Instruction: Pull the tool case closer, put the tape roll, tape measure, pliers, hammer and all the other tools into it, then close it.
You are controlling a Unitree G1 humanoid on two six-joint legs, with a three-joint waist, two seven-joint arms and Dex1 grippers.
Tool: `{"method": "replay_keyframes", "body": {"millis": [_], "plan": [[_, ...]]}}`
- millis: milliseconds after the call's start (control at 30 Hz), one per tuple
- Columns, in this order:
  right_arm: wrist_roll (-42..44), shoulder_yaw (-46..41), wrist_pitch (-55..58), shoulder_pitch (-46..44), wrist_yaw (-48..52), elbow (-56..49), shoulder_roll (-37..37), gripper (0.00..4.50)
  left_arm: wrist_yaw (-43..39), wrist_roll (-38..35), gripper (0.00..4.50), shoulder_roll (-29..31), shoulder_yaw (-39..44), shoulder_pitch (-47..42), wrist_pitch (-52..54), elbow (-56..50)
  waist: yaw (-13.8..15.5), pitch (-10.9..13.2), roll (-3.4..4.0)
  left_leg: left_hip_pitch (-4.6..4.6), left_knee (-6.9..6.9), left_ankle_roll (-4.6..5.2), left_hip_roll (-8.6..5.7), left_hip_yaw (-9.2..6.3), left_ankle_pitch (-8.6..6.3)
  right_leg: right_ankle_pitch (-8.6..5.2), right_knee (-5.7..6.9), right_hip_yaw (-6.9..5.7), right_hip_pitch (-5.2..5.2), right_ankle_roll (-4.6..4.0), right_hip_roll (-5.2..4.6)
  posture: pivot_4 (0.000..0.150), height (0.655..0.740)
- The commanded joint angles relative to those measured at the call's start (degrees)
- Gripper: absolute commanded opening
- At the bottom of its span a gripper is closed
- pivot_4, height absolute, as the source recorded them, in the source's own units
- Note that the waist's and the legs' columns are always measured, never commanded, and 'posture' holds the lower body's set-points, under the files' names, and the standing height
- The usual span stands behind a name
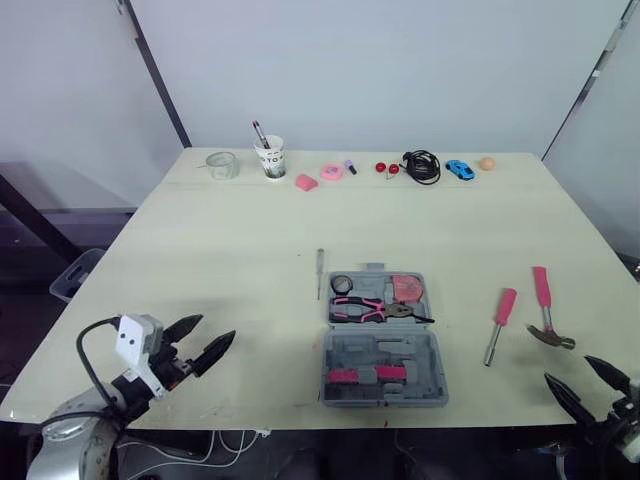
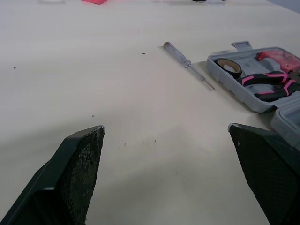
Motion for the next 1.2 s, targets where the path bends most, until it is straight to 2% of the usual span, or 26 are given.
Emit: {"method": "replay_keyframes", "body": {"millis": [33, 333, 667, 800, 1200], "plan": [[0.8, 0.5, -1.2, -0.9, 2.4, -0.8, -1.4, 4.49, 2.5, -0.3, 4.50, 0.1, -0.3, -1.7, 1.5, -3.2, 0.0, 0.0, 0.01, 0.00, 0.00, 0.00, 0.00, 0.00, 0.00, 0.00, 0.00, 0.01, 0.00, 0.00, 0.00, 0.150, 0.7400], [2.3, 5.2, 1.3, -5.0, 5.5, -5.3, -3.5, 4.49, 13.9, 1.1, 4.50, -2.7, -5.9, -6.5, 11.0, -10.1, 0.0, 0.0, 0.00, 0.03, 0.03, 0.01, -0.05, -0.02, 0.01, 0.03, 0.01, 0.01, 0.07, 0.05, 0.12, 0.150, 0.7400], [1.0, 9.1, -0.2, -8.4, 7.2, -6.0, -3.9, 4.49, 31.1, 4.7, 4.50, -10.6, -12.4, -17.5, 21.7, -12.7, 0.4, 0.0, -0.01, 0.01, 0.10, 0.01, -0.33, -0.07, 0.01, 0.20, 0.01, 0.05, 0.13, 0.34, 0.25, 0.150, 0.7400], [0.2, 10.3, -0.2, -9.8, 5.9, -6.4, -3.8, 4.49, 34.6, 8.0, 4.50, -13.4, -14.7, -22.3, 21.6, -8.0, 0.4, 0.0, -0.02, 0.00, 0.13, 0.01, -0.40, -0.07, 0.01, 0.22, 0.01, 0.08, 0.14, 0.38, 0.26, 0.150, 0.7400], [0.2, 11.6, 4.1, -12.5, 2.6, -10.4, -5.7, 4.49, 36.0, 15.8, 4.50, -19.7, -18.9, -38.6, 13.1, 15.2, 0.8, 0.0, -0.08, -0.08, 0.22, 0.02, -0.48, -0.03, 0.02, 0.25, 0.02, 0.06, 0.16, 0.44, 0.32, 0.150, 0.7400]]}}
